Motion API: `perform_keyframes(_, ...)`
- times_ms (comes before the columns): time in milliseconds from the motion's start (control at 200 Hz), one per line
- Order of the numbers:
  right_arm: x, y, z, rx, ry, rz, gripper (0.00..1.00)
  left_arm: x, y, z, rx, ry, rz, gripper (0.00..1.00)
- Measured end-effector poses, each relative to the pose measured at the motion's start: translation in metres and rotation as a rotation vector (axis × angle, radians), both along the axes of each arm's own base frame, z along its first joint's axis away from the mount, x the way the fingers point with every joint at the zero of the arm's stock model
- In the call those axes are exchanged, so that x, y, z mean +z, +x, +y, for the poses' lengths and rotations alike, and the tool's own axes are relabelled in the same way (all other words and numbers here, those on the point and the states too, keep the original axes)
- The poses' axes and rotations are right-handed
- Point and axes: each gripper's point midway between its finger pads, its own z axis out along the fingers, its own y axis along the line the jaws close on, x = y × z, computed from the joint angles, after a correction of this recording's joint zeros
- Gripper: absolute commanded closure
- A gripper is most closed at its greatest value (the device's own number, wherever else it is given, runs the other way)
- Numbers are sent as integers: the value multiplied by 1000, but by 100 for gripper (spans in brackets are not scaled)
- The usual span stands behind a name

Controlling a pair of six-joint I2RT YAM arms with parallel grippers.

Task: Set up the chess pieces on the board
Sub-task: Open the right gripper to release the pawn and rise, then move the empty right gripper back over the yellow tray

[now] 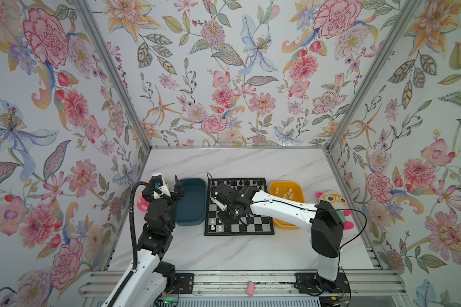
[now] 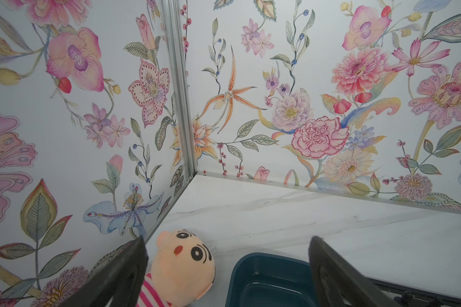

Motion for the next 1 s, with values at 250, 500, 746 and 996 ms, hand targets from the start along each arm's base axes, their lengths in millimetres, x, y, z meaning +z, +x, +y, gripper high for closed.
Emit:
perform_keyframes(250, 30, 70, -65, -185, 1, -99, 67, -15, 9, -3, 0, 15, 53, 4)
perform_keyframes(500, 34, 125, -145, -358, -54, -149, 68, -32, 21, -6, -1, 30, 104, 5)
perform_keyframes(746, 20, 154, -217, -488, -133, -134, 71, -43, 34, -10, -6, 38, 133, 5)
perform_keyframes(996, 6, 162, -261, -560, -199, -117, 72, -45, 42, -15, -19, 38, 136, 5)
